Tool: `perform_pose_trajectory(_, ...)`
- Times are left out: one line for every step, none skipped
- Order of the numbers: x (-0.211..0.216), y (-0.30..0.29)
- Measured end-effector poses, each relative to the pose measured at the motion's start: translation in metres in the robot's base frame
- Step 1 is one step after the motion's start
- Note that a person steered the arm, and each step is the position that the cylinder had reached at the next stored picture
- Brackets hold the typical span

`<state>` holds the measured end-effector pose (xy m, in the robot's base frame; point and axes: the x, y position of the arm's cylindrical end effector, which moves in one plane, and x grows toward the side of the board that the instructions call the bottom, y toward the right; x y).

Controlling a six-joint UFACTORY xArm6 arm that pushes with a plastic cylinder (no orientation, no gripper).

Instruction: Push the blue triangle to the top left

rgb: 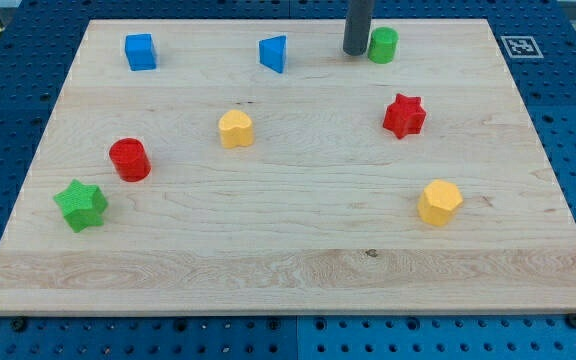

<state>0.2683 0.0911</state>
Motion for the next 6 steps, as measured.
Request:
perform_pose_trajectory(0.010, -0.025)
perform_pose_trajectory(0.011, -0.063)
perform_pose_trajectory(0.011, -0.100)
perform_pose_trajectory(0.011, -0.143)
perform_pose_trajectory(0.010, -0.183)
perform_pose_trajectory(0.002, -0.223)
